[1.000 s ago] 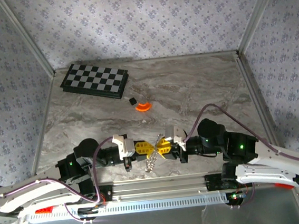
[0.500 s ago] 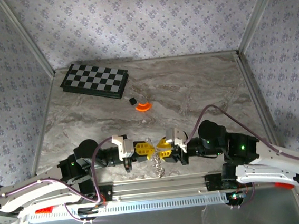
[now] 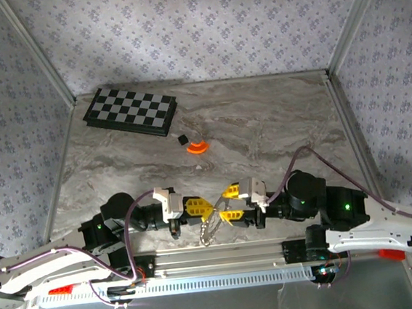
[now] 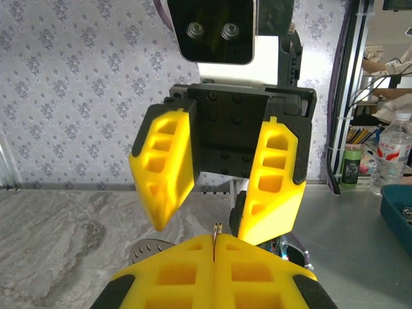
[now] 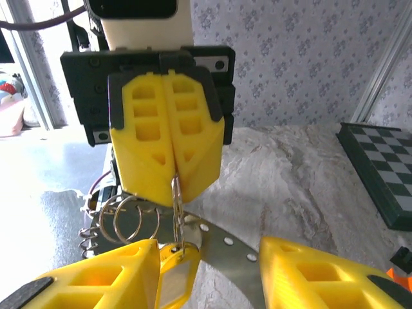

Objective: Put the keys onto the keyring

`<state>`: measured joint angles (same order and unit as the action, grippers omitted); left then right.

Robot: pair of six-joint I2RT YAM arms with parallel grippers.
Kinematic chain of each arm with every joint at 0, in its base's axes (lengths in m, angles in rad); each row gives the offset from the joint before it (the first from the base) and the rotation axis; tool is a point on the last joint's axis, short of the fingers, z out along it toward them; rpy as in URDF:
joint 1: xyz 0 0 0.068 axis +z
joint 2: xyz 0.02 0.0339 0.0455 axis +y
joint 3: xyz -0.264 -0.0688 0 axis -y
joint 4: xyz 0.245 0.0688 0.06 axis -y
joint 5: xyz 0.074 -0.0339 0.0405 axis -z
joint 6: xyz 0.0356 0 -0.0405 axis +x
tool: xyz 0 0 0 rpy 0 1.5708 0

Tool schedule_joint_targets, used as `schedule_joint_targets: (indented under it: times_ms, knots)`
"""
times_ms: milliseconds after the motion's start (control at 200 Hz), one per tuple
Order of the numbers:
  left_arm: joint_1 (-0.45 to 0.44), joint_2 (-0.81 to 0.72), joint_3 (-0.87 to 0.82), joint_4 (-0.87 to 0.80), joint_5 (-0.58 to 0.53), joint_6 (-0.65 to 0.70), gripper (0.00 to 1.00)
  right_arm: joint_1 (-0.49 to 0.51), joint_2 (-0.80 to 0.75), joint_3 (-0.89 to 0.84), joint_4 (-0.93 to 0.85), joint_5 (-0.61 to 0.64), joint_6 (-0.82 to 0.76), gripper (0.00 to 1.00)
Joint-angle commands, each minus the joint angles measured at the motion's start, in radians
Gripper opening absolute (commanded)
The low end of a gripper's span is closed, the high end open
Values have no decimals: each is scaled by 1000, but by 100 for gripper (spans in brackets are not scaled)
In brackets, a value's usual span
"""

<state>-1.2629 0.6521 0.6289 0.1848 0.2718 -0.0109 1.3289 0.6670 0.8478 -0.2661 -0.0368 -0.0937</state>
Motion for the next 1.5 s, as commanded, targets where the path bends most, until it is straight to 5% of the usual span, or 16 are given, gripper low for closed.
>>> schedule_joint_targets:
  times_ms: [0,1019,1159,1319,1494]
  knots:
    - [4,-19,3,80,29,-14,0,6,-11,17,84,16,-1,45]
    - [4,-42,-6,47,-19,-15,0,6,69,-2,121,-72,8,0]
    - [3,-35,40,-52,-32,11,0,5,55,-1,105,-40,7,0]
    - [4,-38,117,-288,-147,83,36,7,59,83,-108,66,-34,0]
    - [4,-9,224,-549,-232,146,40,7,105,195,-372,168,-85,0]
